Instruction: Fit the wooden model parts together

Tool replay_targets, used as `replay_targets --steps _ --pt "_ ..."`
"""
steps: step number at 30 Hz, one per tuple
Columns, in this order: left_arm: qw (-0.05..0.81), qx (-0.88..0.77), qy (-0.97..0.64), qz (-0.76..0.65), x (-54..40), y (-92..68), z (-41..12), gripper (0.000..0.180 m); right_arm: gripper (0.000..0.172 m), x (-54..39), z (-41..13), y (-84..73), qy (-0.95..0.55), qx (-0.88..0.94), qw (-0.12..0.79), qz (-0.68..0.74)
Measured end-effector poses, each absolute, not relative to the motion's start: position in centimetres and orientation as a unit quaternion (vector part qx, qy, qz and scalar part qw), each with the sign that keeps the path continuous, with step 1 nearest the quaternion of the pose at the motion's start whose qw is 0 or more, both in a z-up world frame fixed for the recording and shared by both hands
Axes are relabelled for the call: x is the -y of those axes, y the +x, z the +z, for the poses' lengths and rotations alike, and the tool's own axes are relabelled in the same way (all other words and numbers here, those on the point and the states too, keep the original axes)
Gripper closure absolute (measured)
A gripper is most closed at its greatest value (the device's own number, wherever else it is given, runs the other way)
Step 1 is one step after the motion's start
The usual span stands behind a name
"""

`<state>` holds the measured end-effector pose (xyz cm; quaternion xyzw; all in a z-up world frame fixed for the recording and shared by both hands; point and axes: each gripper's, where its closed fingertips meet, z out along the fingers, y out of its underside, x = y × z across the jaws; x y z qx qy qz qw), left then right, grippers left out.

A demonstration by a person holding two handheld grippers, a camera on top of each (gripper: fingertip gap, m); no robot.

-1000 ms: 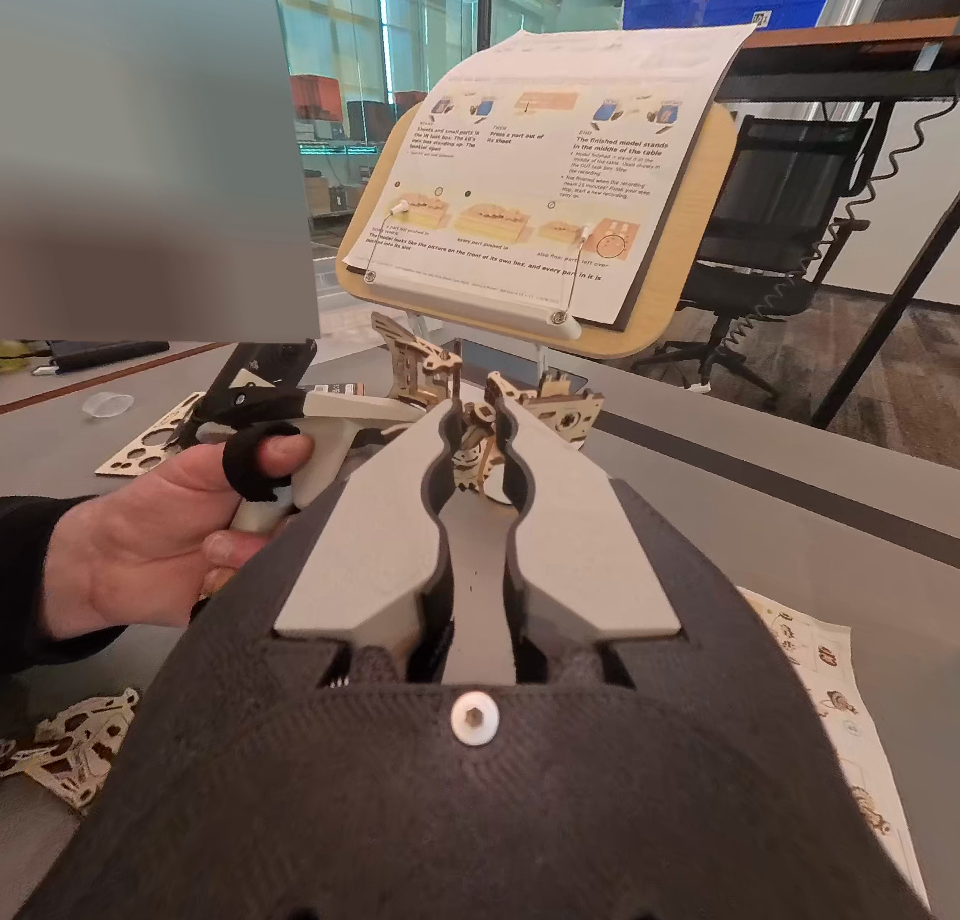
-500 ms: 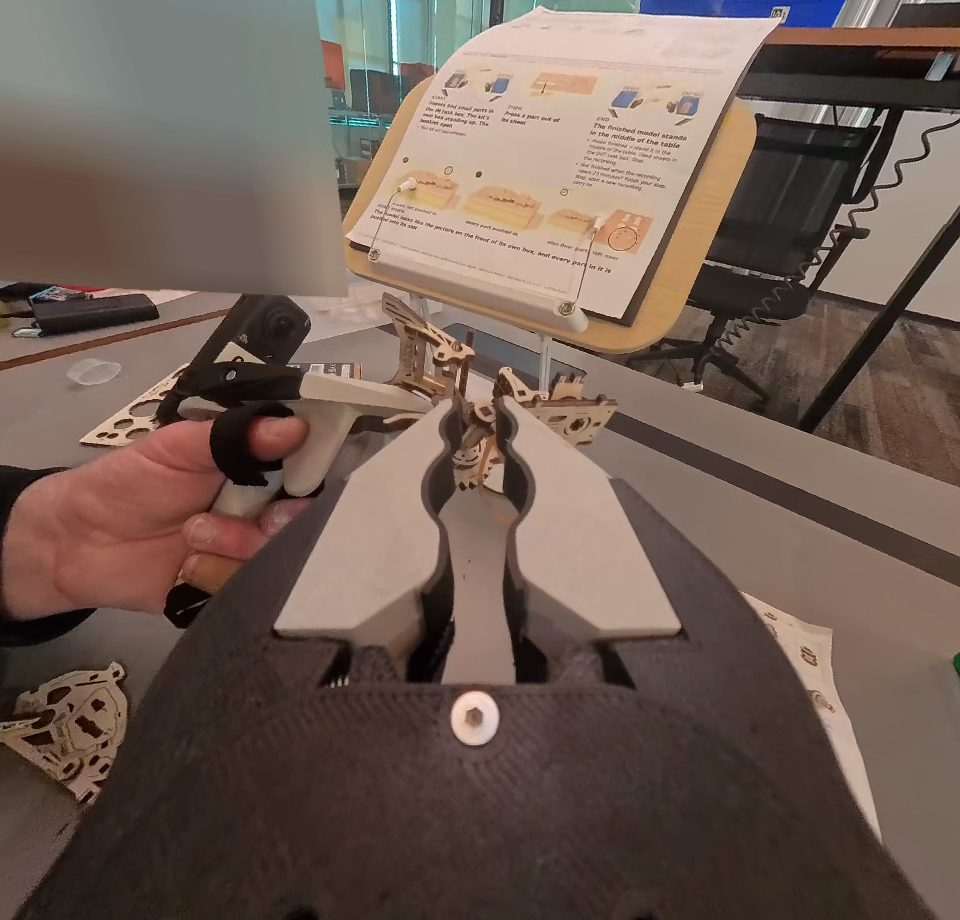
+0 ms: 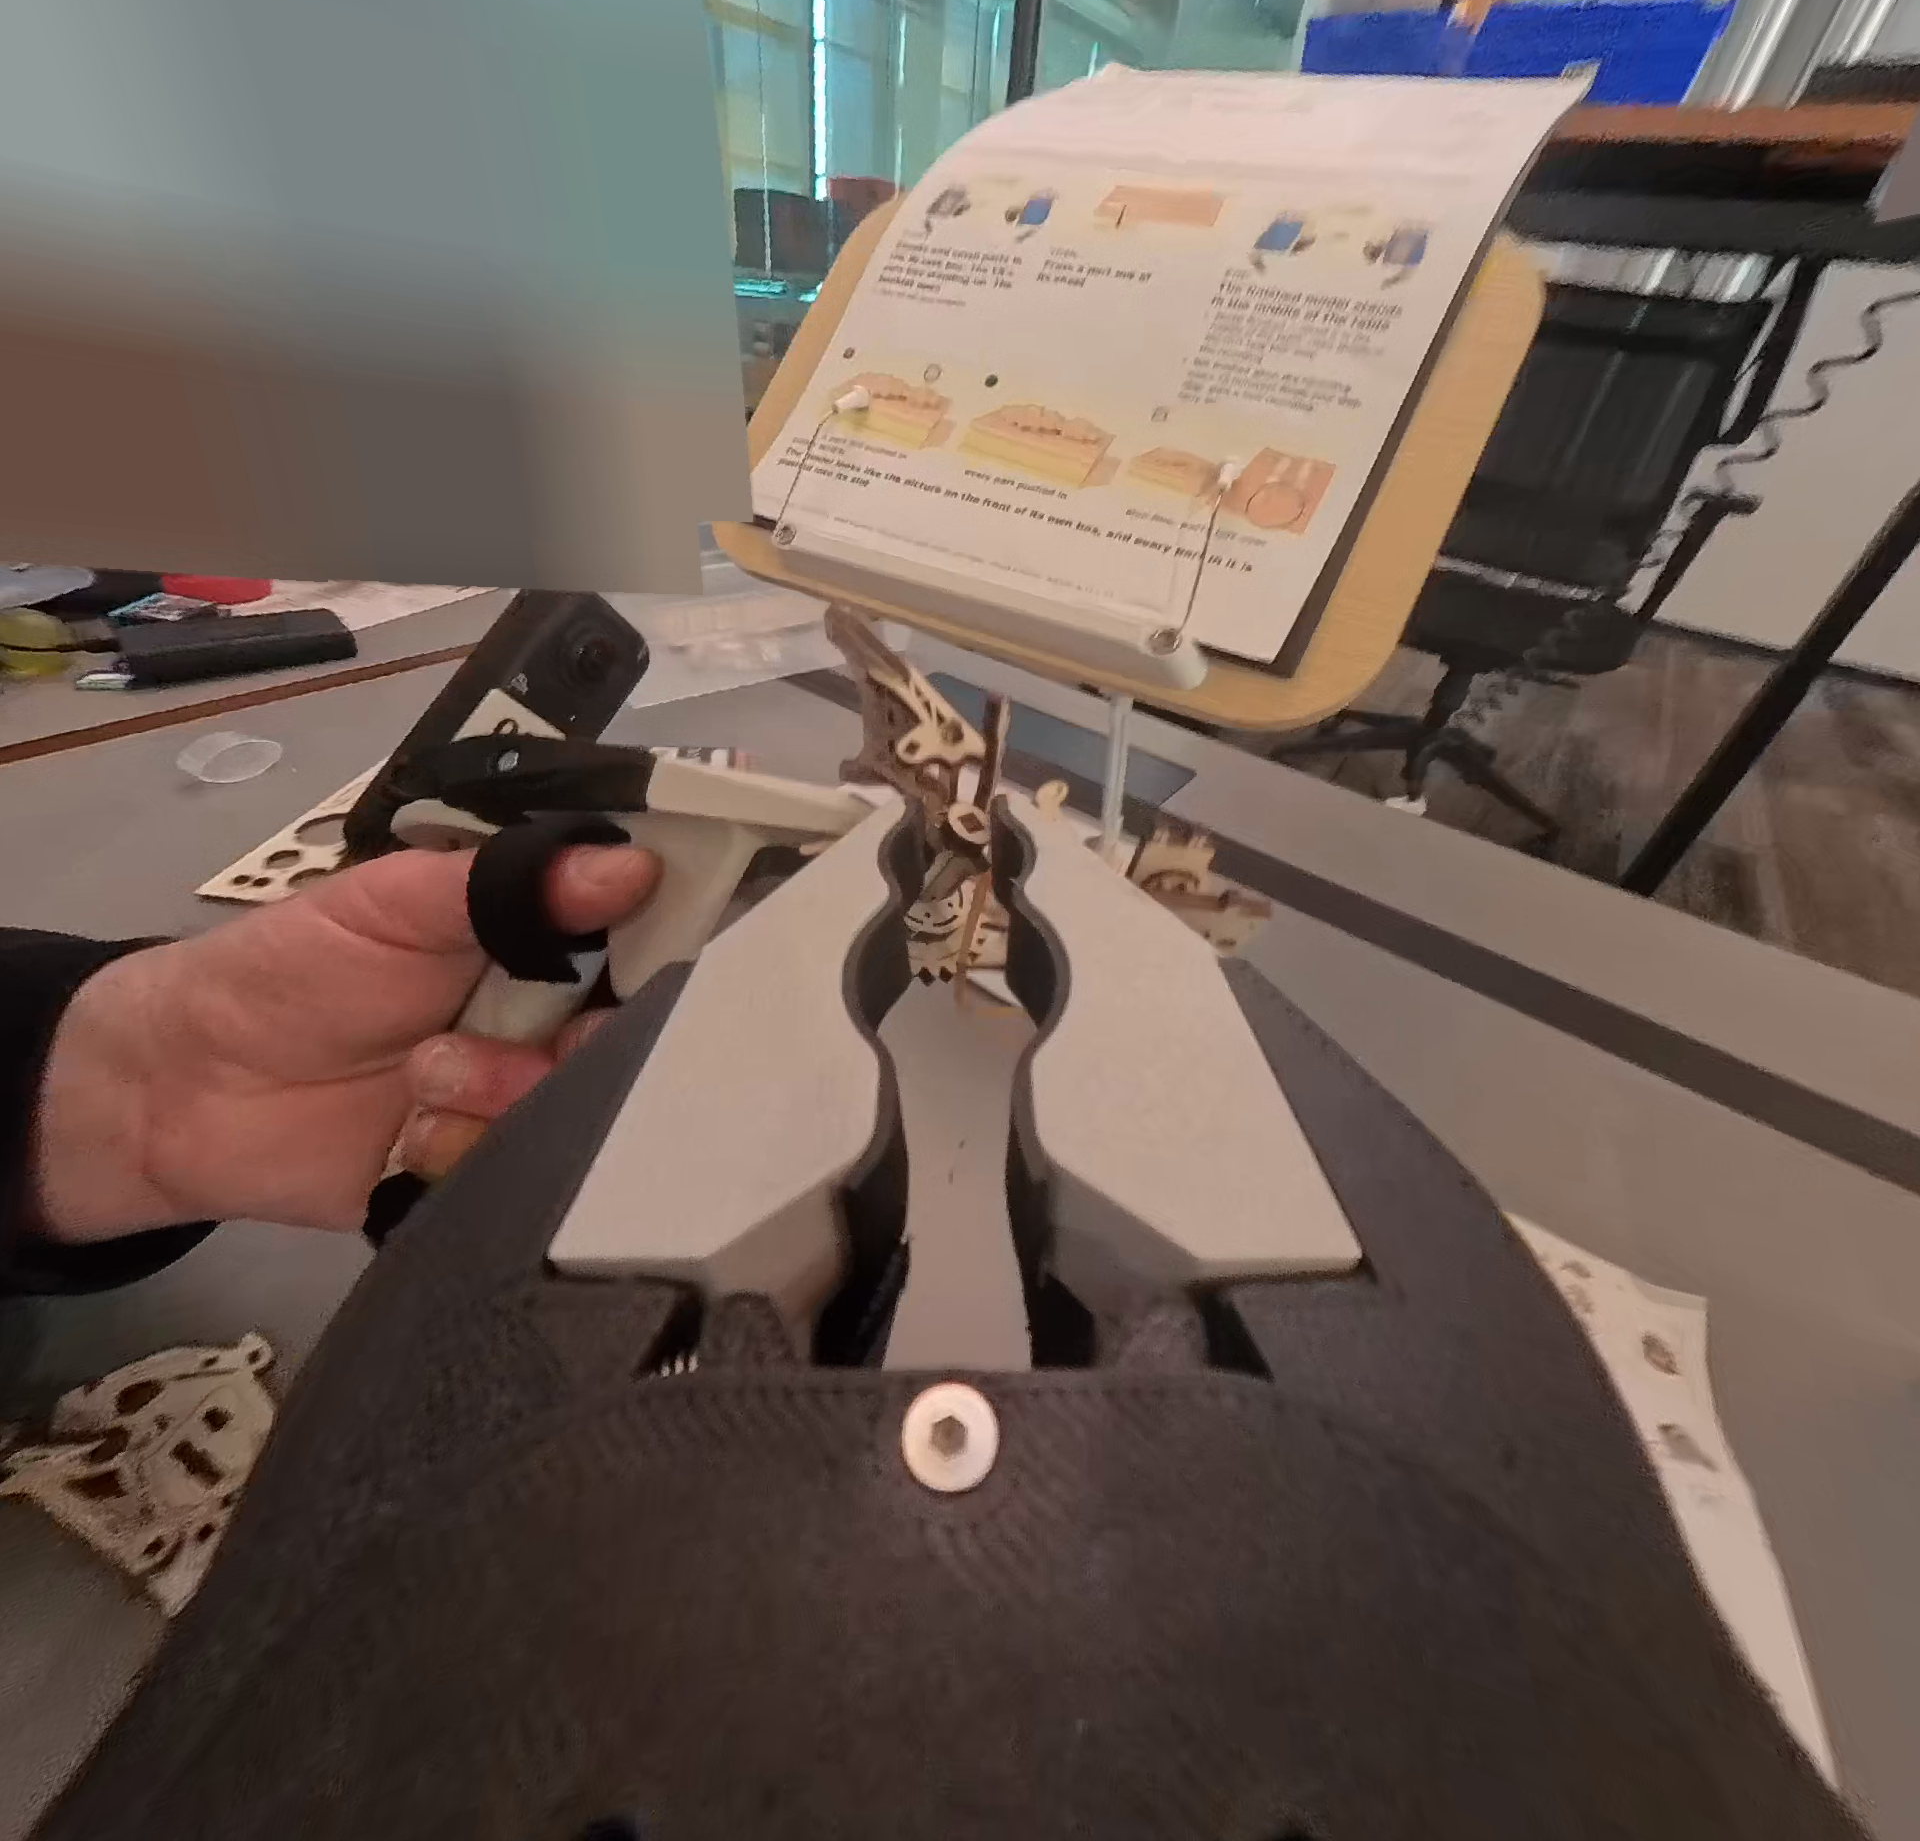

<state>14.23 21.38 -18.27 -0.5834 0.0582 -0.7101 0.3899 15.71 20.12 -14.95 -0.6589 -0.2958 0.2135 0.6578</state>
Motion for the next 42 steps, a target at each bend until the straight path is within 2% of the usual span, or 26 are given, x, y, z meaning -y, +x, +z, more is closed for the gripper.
replay_targets --steps 8,26,42 --pt "0.320 0.014 -0.561 -0.764 -21.1 14.6 -18.4 0.175 0.162 -20.7 -15.3 15.0 -0.611 0.355 0.706 0.048" --pt "0.319 0.071 -0.554 -0.766 -21.3 14.2 -17.0 0.175 0.162 -22.1 -13.5 15.1 -0.601 0.285 0.742 0.083" --pt "0.367 0.055 -0.586 -0.720 -21.6 13.7 -16.7 0.175 0.163 -21.9 -13.6 14.6 -0.605 0.348 0.715 0.032"
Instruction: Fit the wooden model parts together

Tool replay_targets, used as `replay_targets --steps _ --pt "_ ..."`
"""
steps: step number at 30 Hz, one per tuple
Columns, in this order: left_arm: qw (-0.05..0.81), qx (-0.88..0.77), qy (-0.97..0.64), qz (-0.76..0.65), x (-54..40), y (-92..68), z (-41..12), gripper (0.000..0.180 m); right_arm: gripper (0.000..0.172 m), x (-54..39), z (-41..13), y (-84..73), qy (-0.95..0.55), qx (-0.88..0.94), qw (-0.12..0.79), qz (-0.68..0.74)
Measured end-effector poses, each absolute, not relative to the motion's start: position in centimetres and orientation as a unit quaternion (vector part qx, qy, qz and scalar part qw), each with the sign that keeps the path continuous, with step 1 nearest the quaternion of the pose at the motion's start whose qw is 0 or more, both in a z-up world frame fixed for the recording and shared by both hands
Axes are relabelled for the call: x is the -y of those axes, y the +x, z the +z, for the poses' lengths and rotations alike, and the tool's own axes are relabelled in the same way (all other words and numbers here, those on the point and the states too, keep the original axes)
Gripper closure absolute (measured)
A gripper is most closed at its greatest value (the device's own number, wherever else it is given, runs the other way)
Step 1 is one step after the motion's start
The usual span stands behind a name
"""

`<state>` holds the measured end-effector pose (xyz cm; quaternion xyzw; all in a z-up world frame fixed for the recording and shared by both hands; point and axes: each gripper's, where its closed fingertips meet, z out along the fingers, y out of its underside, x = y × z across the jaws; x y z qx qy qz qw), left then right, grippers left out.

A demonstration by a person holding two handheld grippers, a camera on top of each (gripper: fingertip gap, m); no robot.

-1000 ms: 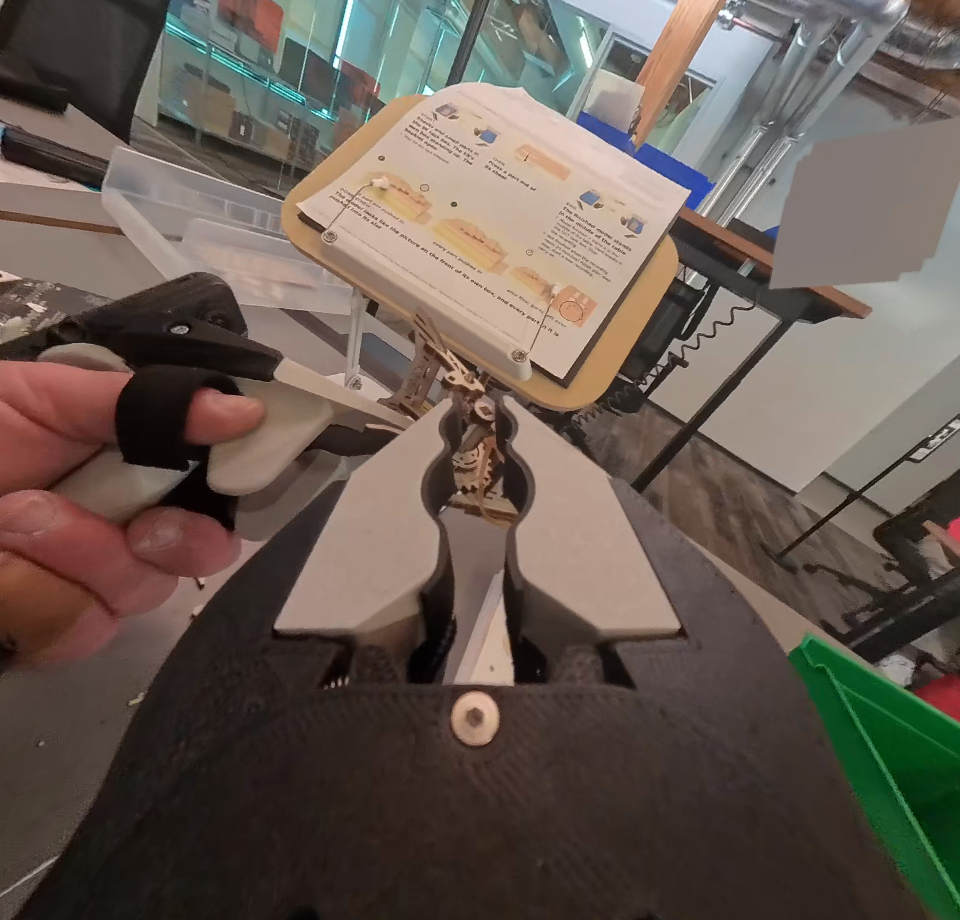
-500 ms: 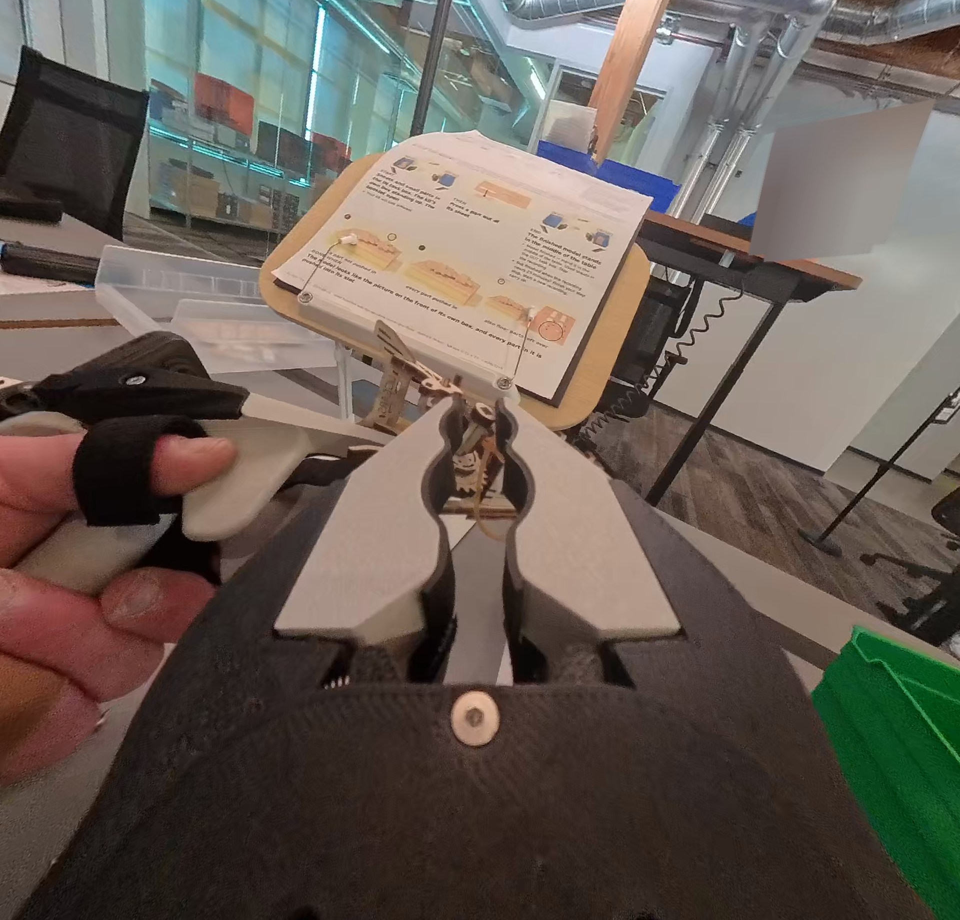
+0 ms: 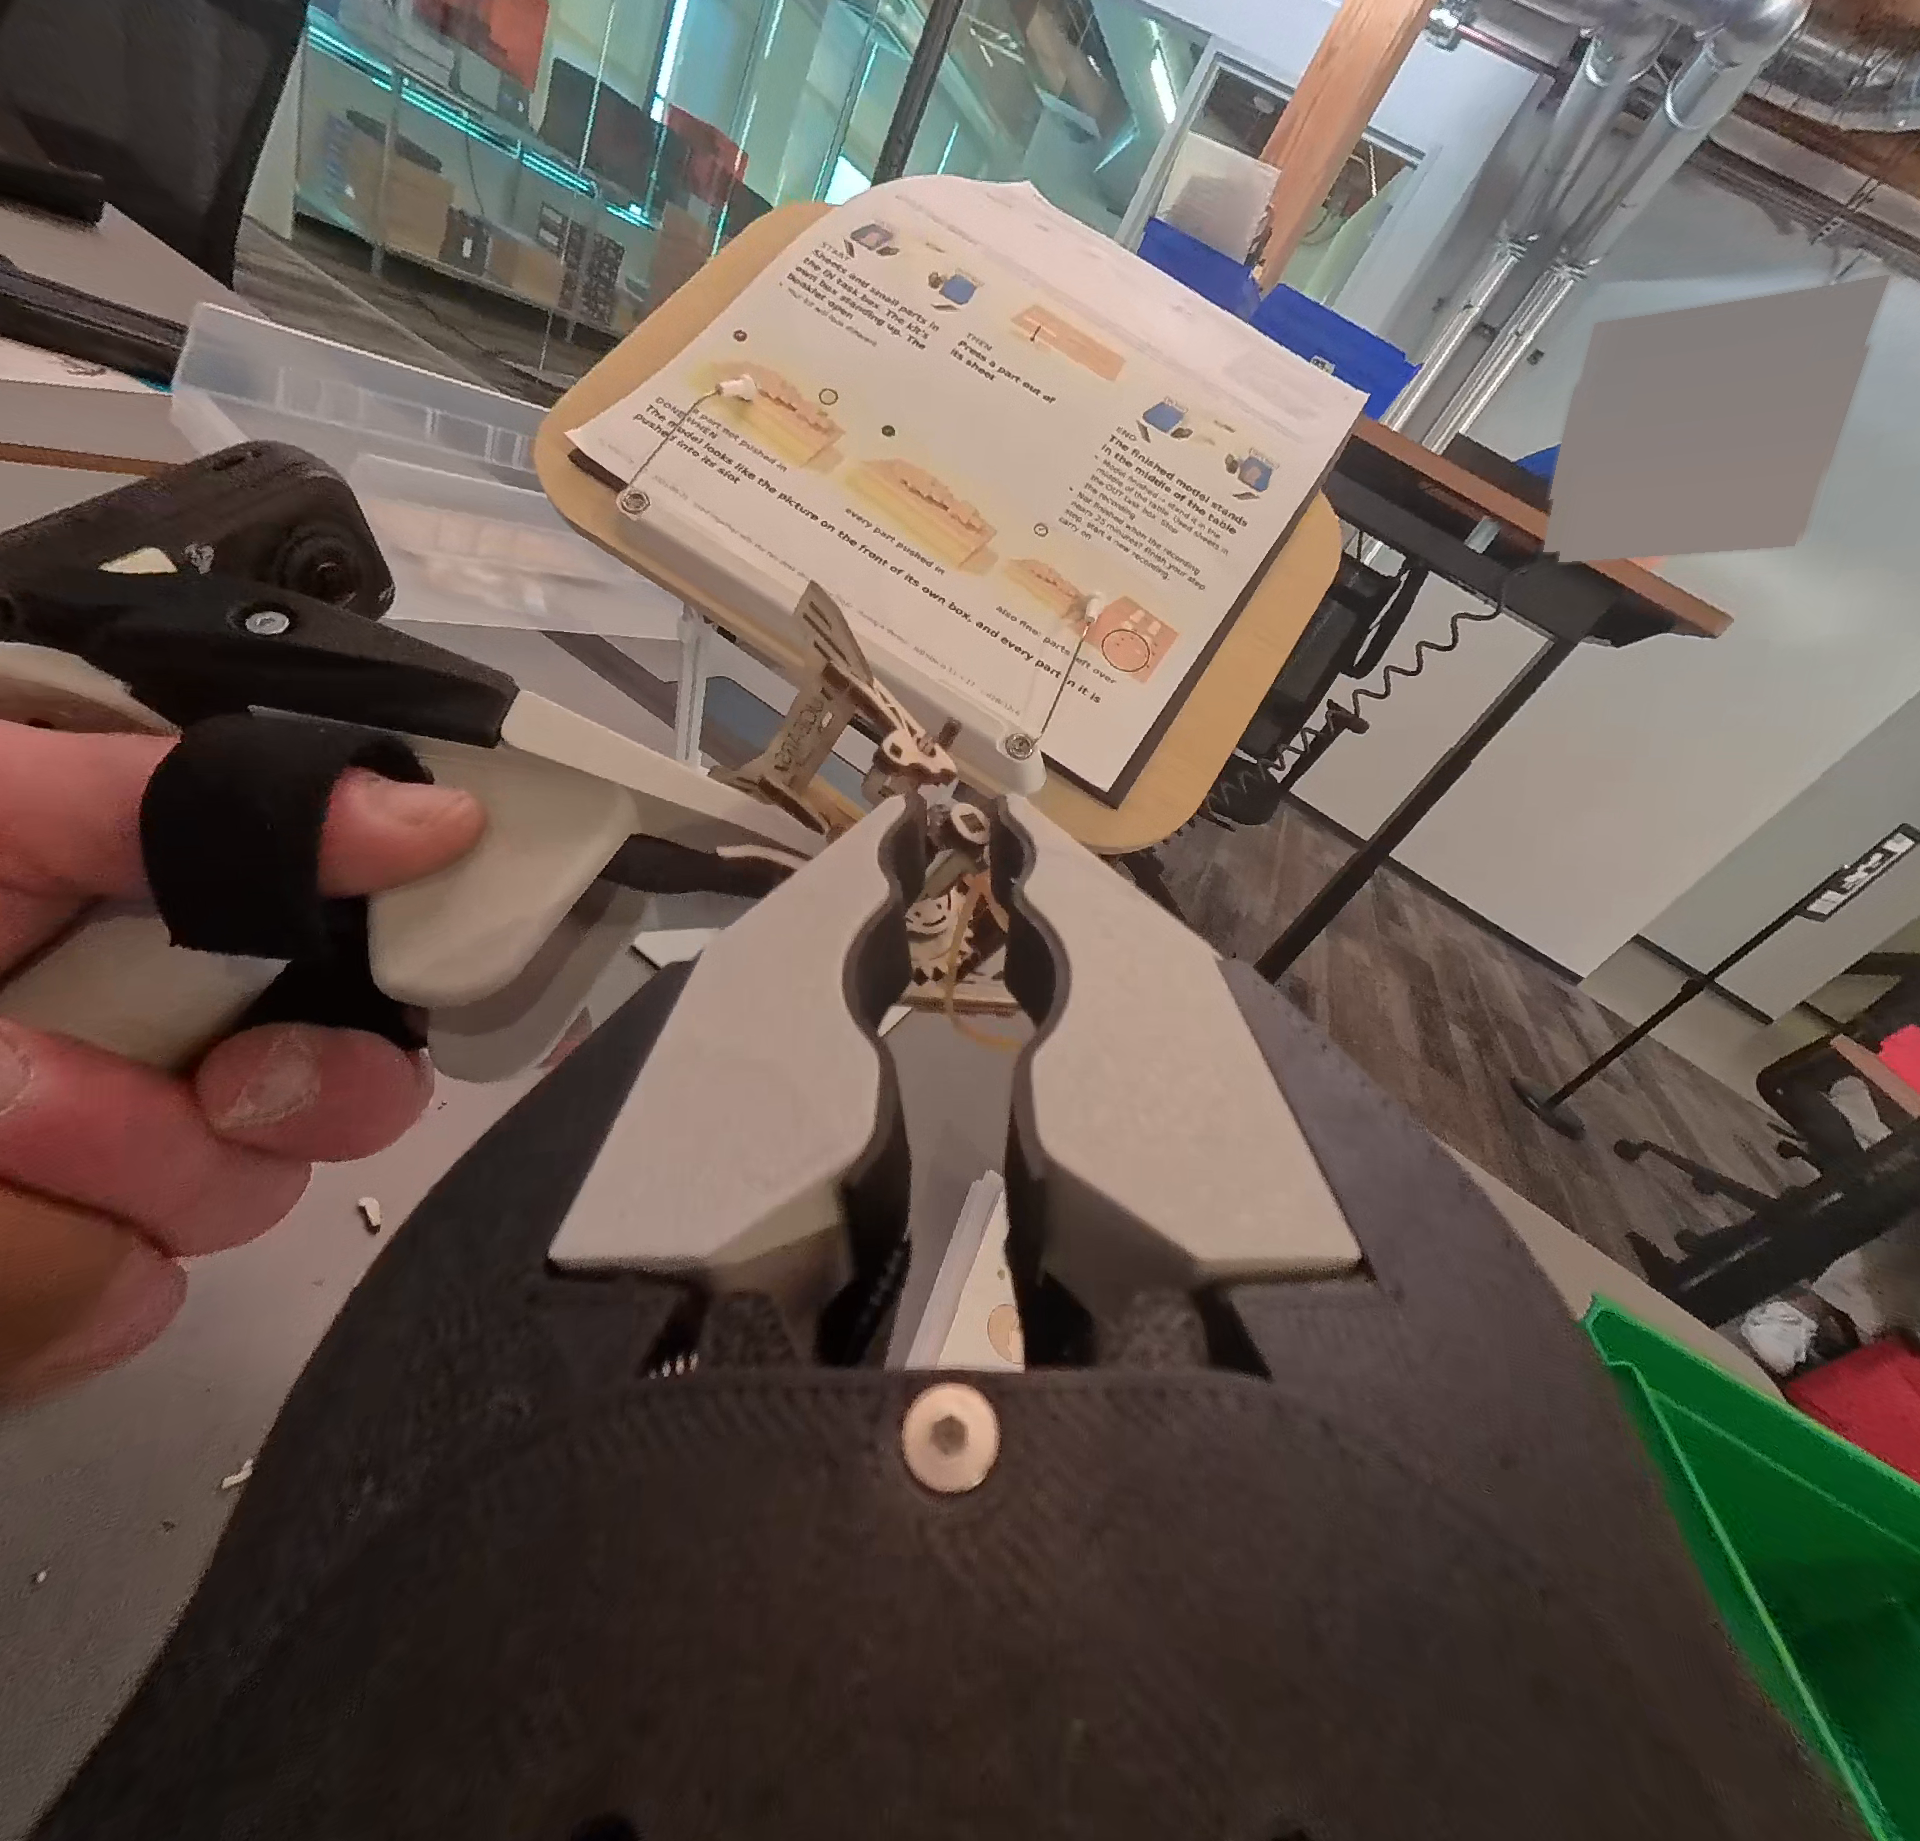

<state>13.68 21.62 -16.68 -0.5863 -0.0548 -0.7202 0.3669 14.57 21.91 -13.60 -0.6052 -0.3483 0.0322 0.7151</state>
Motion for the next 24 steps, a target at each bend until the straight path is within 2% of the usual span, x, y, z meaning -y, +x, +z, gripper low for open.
replay_targets --steps 15,24 --pt "0.368 0.064 -0.600 -0.707 -22.1 13.5 -17.2 0.175 0.162 -22.6 -14.5 14.5 -0.630 0.357 0.689 0.028" --pt "0.346 0.082 -0.592 -0.723 -22.2 13.8 -18.1 0.175 0.148 -22.5 -14.7 13.9 -0.631 0.363 0.685 0.020"
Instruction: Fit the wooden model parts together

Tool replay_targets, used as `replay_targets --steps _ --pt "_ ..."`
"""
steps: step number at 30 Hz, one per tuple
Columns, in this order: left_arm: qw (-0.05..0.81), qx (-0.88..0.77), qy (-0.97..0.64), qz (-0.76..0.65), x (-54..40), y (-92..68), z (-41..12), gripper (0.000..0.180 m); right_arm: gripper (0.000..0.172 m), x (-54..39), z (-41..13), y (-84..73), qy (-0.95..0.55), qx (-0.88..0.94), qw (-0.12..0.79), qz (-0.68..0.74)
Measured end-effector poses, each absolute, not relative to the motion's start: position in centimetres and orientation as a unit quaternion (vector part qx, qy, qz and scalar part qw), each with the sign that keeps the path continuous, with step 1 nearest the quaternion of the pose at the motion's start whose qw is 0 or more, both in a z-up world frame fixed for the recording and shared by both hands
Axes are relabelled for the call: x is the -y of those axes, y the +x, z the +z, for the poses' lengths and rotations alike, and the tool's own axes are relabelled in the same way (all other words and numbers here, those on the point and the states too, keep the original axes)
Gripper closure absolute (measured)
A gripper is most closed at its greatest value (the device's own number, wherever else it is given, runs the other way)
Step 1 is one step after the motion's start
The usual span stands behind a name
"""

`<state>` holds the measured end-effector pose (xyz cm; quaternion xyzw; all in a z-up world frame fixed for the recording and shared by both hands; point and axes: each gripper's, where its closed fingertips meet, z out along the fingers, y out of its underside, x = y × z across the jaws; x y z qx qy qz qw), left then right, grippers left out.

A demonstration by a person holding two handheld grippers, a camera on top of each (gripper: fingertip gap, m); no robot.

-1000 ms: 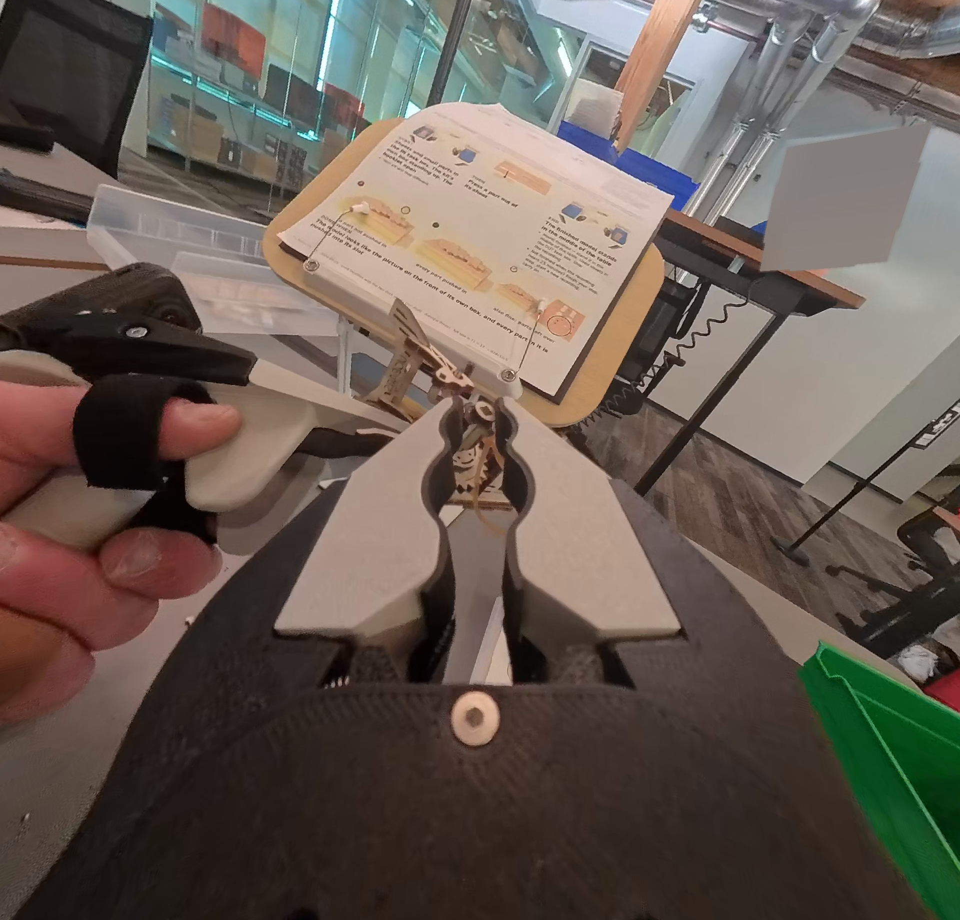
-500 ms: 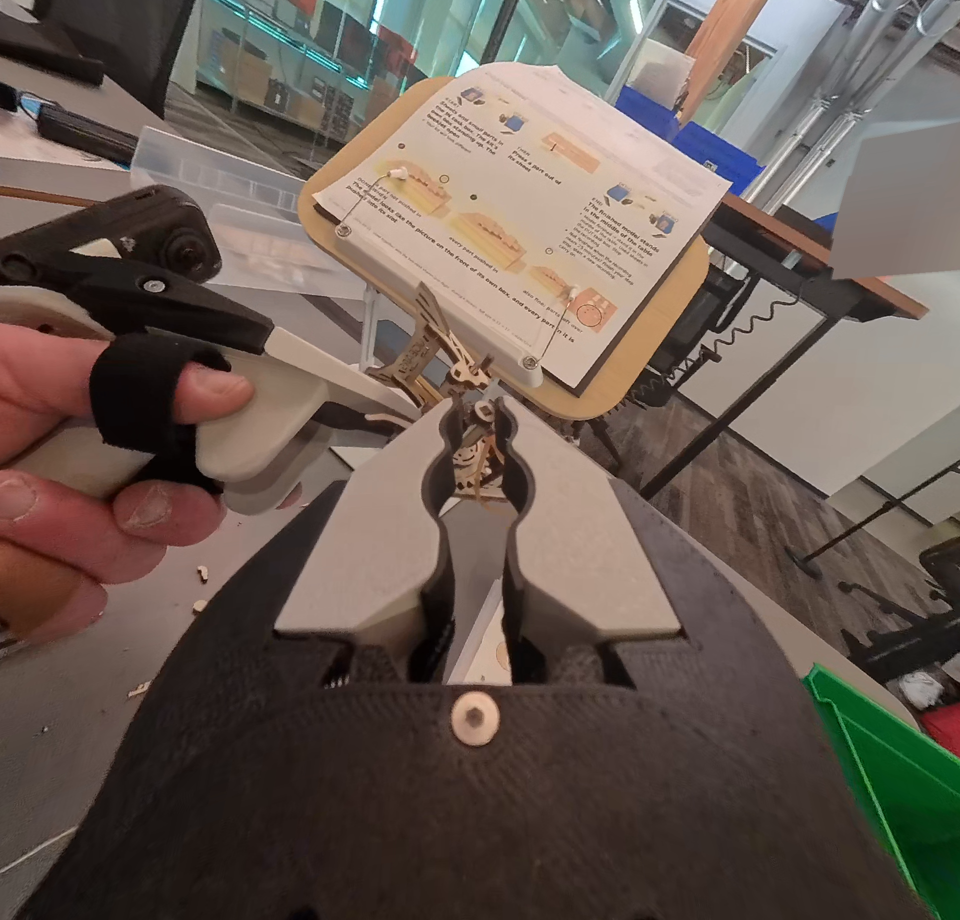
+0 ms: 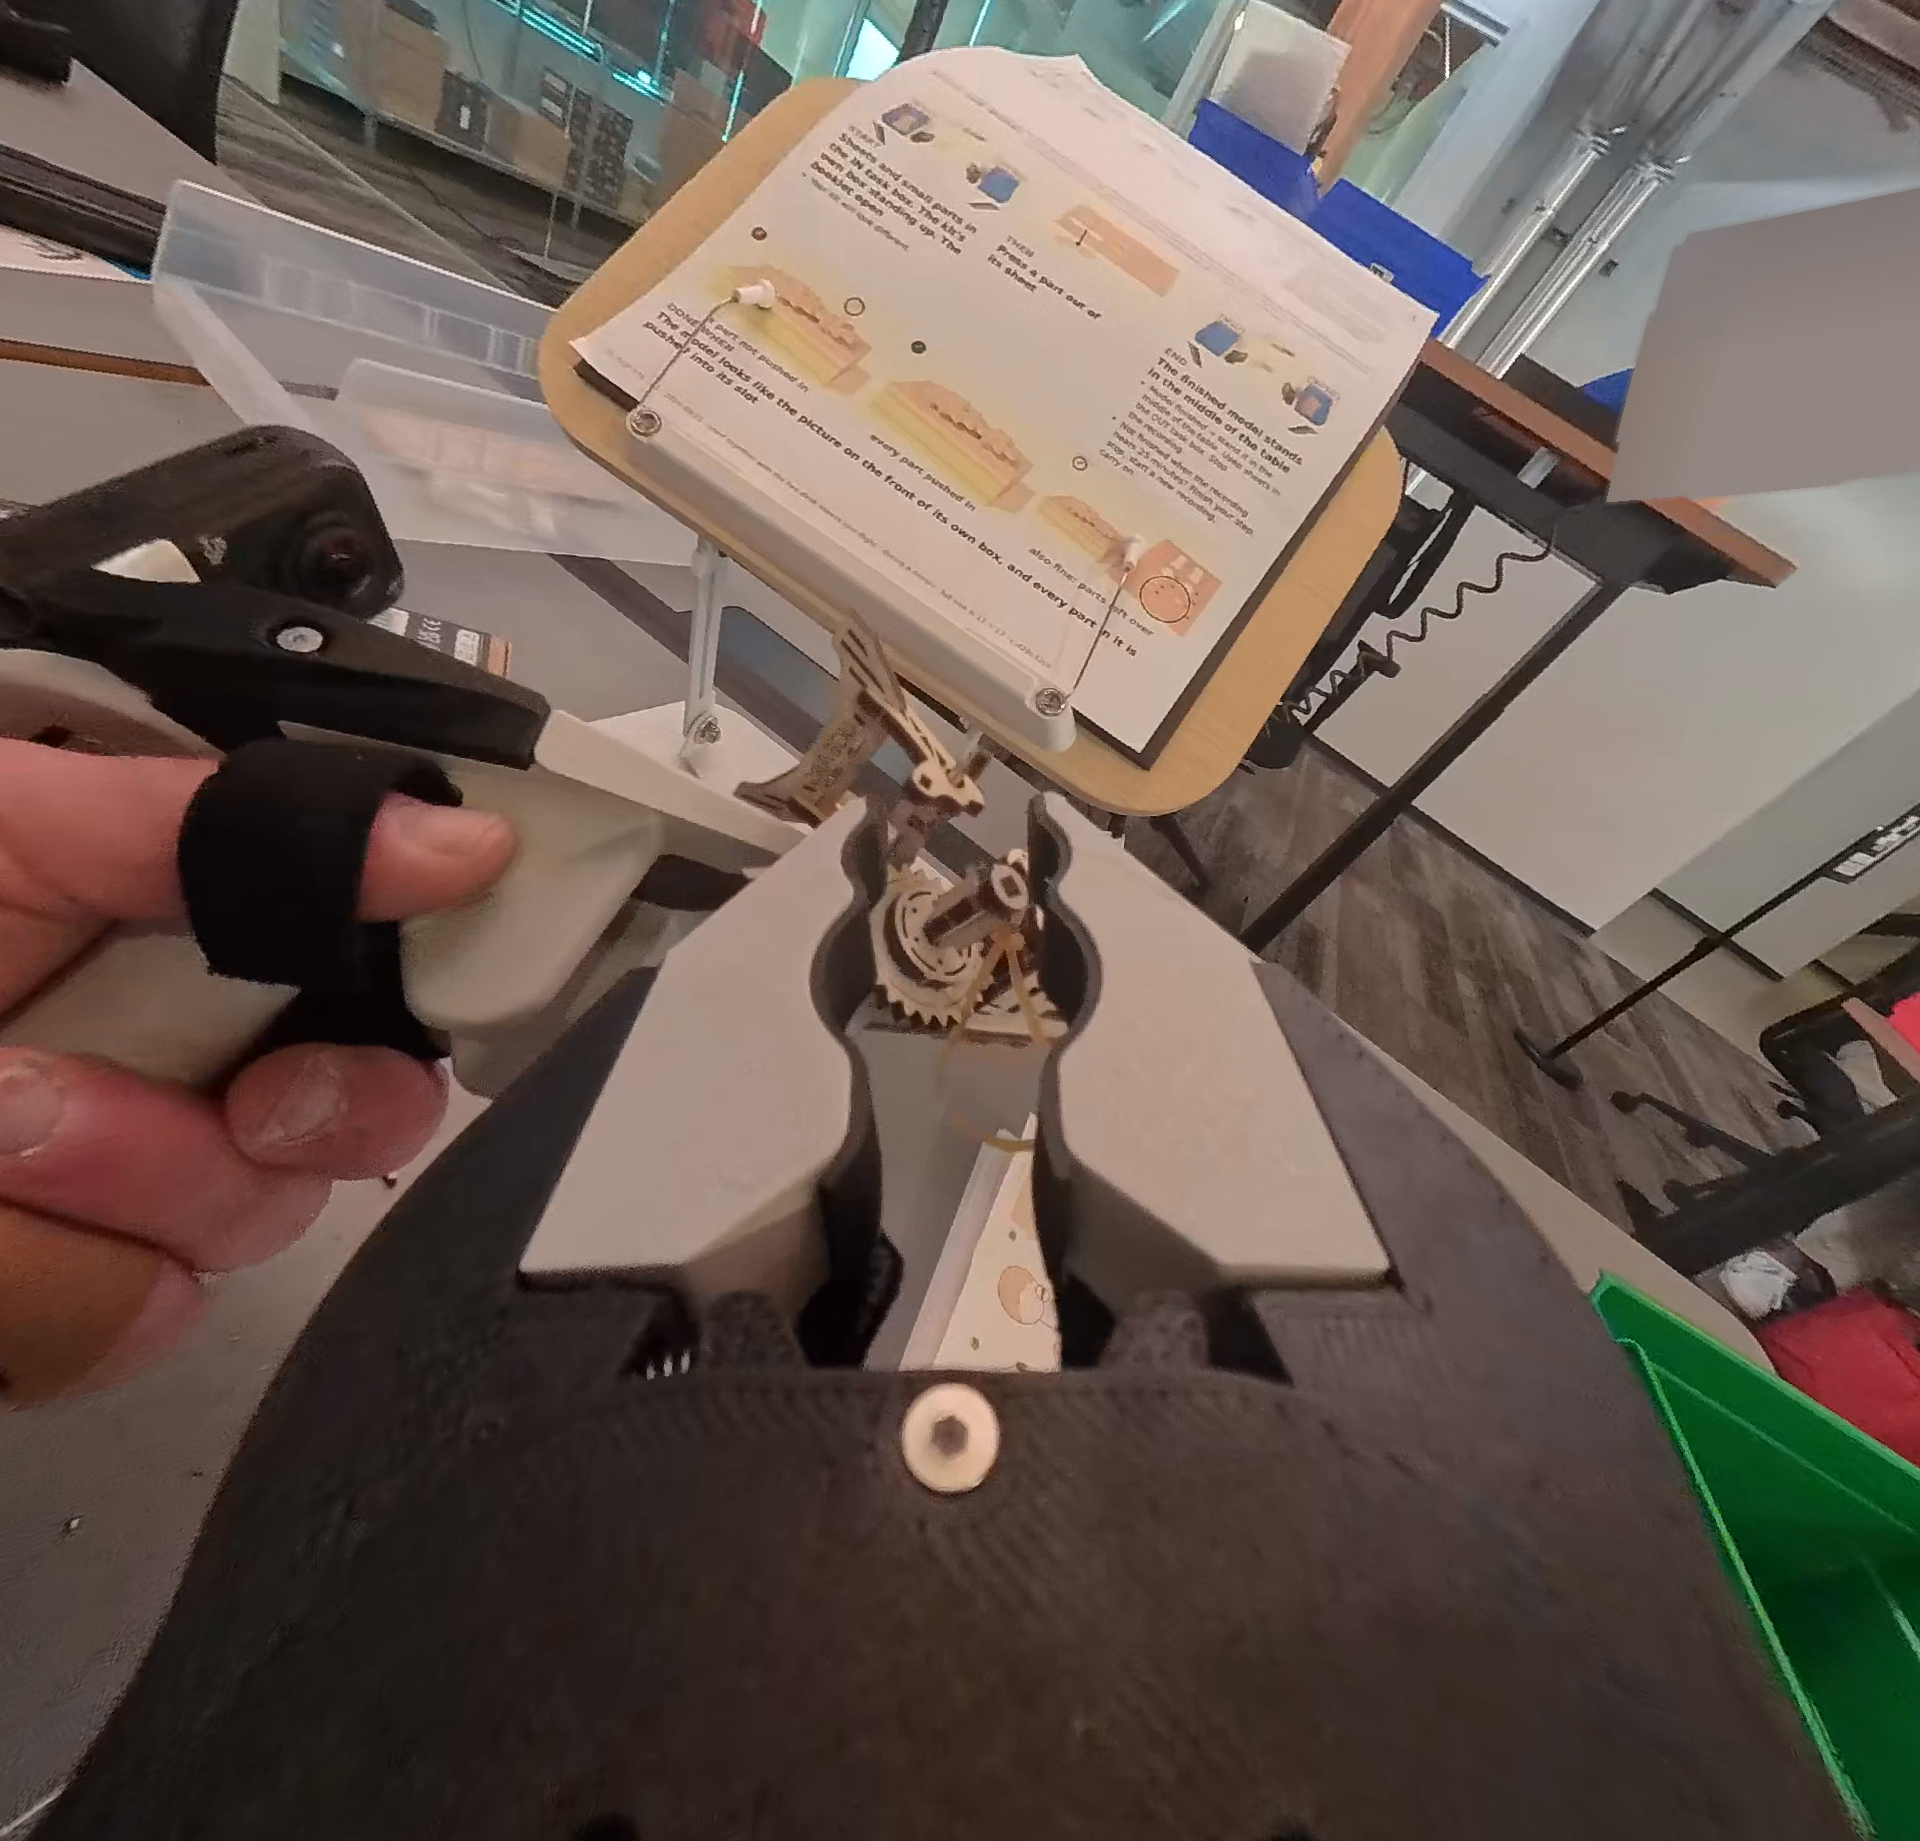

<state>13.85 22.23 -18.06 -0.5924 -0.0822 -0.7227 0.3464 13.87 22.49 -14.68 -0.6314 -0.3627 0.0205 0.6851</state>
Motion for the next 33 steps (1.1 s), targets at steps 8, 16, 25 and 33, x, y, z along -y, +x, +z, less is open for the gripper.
replay_targets --steps 8,16,25,33 --pt "0.352 0.089 -0.585 -0.725 -22.6 13.3 -17.9 0.176 0.147 -21.8 -14.7 15.5 -0.646 0.346 0.680 0.027" --pt "0.364 0.077 -0.590 -0.717 -22.4 13.5 -17.6 0.175 0.158 -22.5 -15.6 14.7 -0.672 0.339 0.657 0.048" --pt "0.392 0.059 -0.599 -0.696 -22.3 13.2 -17.2 0.175 0.160 -22.4 -15.3 14.4 -0.677 0.344 0.649 0.048" --pt "0.408 0.052 -0.614 -0.674 -22.5 13.1 -17.5 0.175 0.160 -23.0 -15.9 14.7 -0.713 0.294 0.628 0.104"
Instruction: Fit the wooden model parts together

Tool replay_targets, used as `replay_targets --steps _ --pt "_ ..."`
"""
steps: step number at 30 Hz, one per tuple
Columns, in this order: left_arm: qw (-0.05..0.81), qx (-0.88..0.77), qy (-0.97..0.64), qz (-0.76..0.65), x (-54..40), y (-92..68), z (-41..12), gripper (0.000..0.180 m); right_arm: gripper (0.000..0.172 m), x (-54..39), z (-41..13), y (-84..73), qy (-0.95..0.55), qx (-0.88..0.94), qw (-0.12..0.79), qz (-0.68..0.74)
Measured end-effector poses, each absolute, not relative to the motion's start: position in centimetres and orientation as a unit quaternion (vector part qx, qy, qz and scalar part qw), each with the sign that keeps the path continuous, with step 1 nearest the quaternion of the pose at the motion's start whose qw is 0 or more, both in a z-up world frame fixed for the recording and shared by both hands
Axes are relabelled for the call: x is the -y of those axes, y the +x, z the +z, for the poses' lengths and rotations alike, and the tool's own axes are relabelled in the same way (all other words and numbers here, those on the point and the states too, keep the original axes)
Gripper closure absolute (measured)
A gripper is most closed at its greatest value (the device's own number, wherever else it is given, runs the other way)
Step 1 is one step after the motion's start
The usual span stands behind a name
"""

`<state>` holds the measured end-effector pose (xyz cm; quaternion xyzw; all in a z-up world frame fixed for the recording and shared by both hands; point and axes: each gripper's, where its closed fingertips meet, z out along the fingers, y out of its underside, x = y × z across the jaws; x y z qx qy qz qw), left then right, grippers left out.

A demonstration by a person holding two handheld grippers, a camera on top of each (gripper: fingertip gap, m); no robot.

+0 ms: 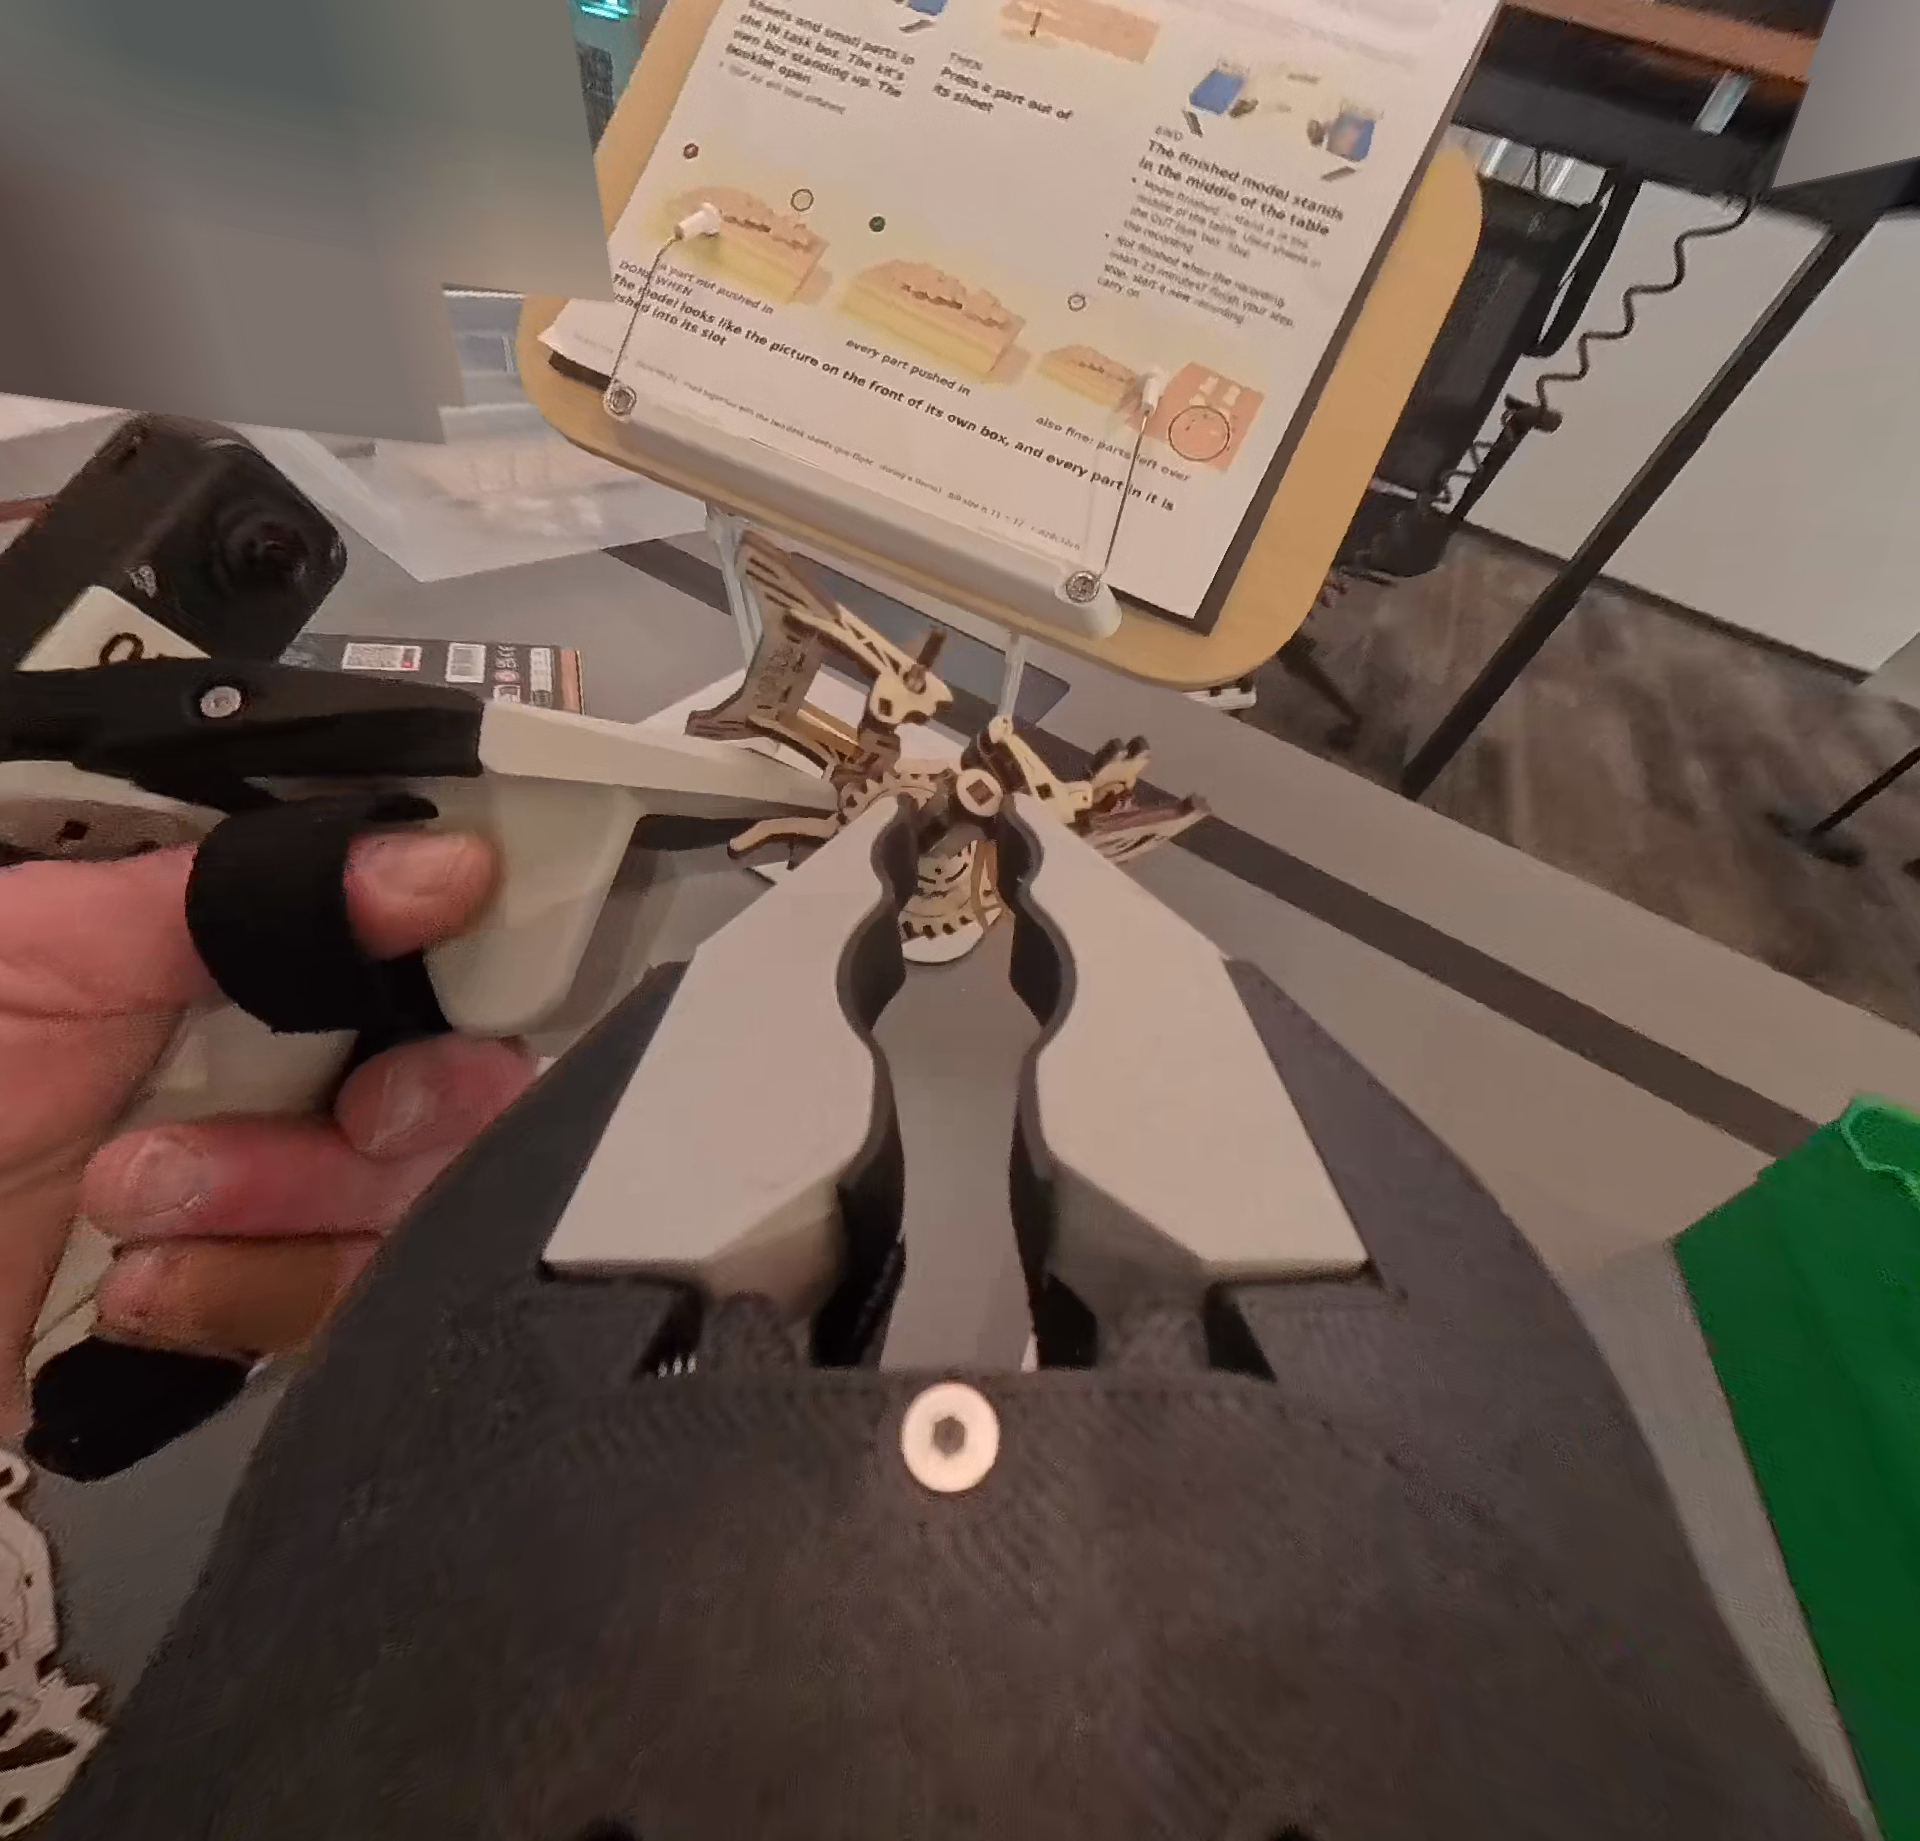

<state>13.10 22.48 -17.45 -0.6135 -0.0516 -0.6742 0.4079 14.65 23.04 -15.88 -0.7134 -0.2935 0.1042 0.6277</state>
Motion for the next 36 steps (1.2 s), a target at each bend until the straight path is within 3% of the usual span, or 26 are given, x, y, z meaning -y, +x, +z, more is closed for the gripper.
replay_targets --steps 11,21,31,36 --pt "0.403 0.052 -0.622 -0.669 -22.5 13.2 -17.7 0.175 0.160 -23.3 -16.0 14.7 -0.721 0.290 0.620 0.111" --pt "0.398 0.059 -0.622 -0.672 -22.6 13.1 -17.8 0.175 0.159 -23.5 -15.8 14.3 -0.706 0.347 0.617 0.010" --pt "0.381 0.080 -0.611 -0.689 -23.1 13.1 -18.8 0.175 0.159 -23.9 -16.5 14.2 -0.715 0.324 0.620 0.001" --pt "0.364 0.096 -0.599 -0.707 -23.2 13.3 -19.2 0.175 0.151 -23.8 -16.3 14.3 -0.712 0.324 0.622 0.007"
